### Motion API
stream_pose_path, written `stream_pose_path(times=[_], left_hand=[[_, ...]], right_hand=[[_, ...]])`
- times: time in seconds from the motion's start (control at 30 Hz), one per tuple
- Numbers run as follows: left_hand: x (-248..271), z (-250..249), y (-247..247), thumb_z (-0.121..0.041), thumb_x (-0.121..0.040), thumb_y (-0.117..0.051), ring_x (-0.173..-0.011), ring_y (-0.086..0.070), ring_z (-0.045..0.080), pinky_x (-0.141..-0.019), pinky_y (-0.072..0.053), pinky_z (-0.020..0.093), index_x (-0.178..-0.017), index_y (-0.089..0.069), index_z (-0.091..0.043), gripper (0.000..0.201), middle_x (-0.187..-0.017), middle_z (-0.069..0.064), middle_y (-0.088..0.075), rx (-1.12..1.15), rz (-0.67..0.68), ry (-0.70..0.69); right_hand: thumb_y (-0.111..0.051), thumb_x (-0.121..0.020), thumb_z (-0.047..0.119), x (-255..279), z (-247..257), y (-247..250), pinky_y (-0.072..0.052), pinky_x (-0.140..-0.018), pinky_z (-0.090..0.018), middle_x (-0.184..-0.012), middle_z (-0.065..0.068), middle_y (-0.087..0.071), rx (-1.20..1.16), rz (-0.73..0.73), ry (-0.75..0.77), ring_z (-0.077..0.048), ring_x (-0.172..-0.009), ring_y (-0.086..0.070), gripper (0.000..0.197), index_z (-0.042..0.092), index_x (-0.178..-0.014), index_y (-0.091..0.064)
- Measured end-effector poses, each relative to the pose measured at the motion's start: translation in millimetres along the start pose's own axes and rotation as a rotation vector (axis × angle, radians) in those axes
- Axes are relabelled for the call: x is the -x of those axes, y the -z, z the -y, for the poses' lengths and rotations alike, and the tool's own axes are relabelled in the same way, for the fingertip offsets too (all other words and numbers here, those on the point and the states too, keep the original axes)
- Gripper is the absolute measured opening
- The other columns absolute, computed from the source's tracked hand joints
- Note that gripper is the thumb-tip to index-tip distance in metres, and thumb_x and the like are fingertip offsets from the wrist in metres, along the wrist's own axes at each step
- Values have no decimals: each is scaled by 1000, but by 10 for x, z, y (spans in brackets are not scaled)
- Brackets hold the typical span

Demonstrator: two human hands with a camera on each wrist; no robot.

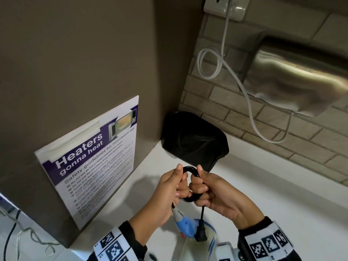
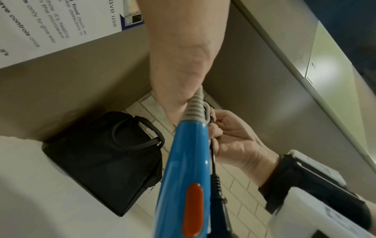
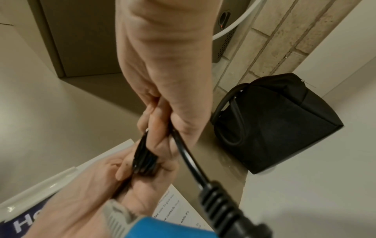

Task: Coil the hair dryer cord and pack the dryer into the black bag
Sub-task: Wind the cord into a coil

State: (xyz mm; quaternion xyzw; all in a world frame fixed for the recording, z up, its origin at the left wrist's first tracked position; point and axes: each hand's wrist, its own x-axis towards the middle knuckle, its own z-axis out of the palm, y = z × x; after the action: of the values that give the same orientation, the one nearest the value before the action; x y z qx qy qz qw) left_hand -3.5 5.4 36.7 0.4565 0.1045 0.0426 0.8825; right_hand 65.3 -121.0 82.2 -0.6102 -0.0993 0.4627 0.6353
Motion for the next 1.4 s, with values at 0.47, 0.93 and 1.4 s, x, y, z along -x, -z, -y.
stream_pose_path(times=[0.47, 0.93, 1.4], left_hand=[[-68, -43, 120, -38, -99, -35, -39, -23, 5, -61, -42, 23, -68, -40, -15, 39, -49, -10, -26, 117, -22, 53], [-56, -26, 95, -35, -100, -32, -38, -22, 4, -59, -43, 21, -67, -39, -15, 40, -48, -10, -26, 128, -48, 65], [-38, -25, 73, -36, -99, -34, -39, -24, 4, -60, -46, 20, -73, -43, -13, 36, -49, -10, -27, 132, -31, 64]], right_hand=[[-46, -98, 18, -280, -271, 715, -38, -75, -24, -81, 7, -44, 1345, -470, 233, -19, -90, -49, 32, 28, -81, -71], [-47, -97, 9, -316, -113, 210, -57, -61, -17, -71, -4, -72, -289, -333, 139, -9, -65, -69, 21, 4, -92, -67], [-45, -97, 5, -286, -134, 175, -59, -59, -20, -80, -10, -65, -351, -363, 58, -16, -72, -63, 24, 1, -88, -67]])
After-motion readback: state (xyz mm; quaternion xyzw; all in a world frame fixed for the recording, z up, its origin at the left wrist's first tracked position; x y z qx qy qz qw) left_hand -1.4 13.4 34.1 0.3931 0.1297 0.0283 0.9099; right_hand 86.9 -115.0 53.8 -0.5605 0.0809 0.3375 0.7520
